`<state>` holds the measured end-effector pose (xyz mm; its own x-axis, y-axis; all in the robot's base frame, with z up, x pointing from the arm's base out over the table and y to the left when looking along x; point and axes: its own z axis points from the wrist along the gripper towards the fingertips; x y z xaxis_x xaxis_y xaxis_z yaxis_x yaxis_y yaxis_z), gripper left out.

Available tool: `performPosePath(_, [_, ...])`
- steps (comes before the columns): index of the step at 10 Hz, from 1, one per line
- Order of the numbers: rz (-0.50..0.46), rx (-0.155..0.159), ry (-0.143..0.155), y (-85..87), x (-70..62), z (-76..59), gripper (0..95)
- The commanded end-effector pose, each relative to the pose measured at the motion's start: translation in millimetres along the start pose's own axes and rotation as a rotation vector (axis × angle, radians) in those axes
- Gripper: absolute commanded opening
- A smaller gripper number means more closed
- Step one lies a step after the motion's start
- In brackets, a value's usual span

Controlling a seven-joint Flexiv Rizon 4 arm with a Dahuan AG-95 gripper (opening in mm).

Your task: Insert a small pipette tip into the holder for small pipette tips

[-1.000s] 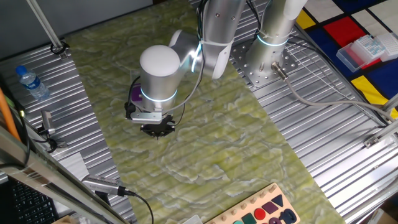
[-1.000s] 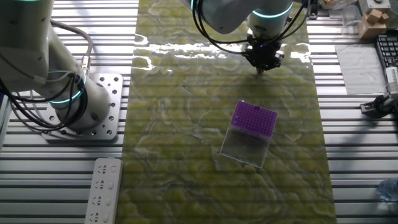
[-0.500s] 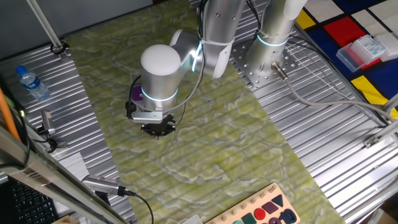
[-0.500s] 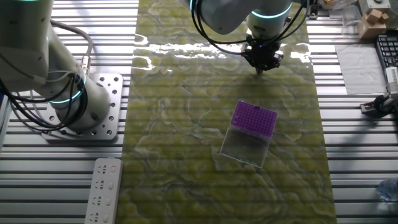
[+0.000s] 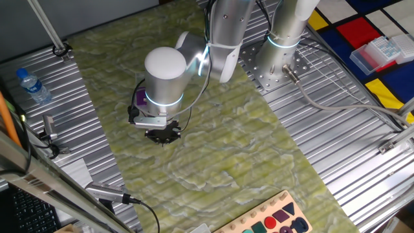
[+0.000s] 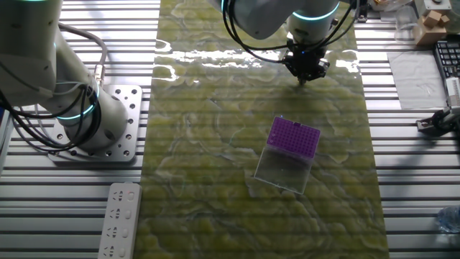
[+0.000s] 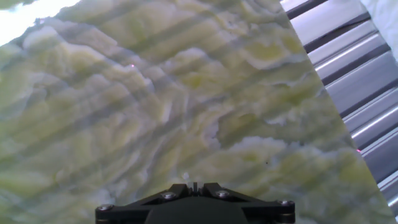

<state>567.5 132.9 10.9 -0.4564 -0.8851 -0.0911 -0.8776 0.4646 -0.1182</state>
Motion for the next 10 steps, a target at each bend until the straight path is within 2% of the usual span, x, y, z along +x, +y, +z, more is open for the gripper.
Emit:
performPosePath(1, [0.004, -0.002, 0.013, 4.8, -9.5, -1.2, 0.0])
performPosePath(3, [-0.008, -0.004, 0.015, 4.5, -11.2, -5.2, 0.0])
performPosePath(8, [-0.017, -0.006, 0.01, 7.6, -14.9, -4.1, 0.0])
performPosePath(9, [-0.015, -0.006, 0.013, 7.7, -15.1, -4.0, 0.0])
performPosePath(10, [-0.025, -0.018, 0.039, 7.7, -15.1, -4.0, 0.0])
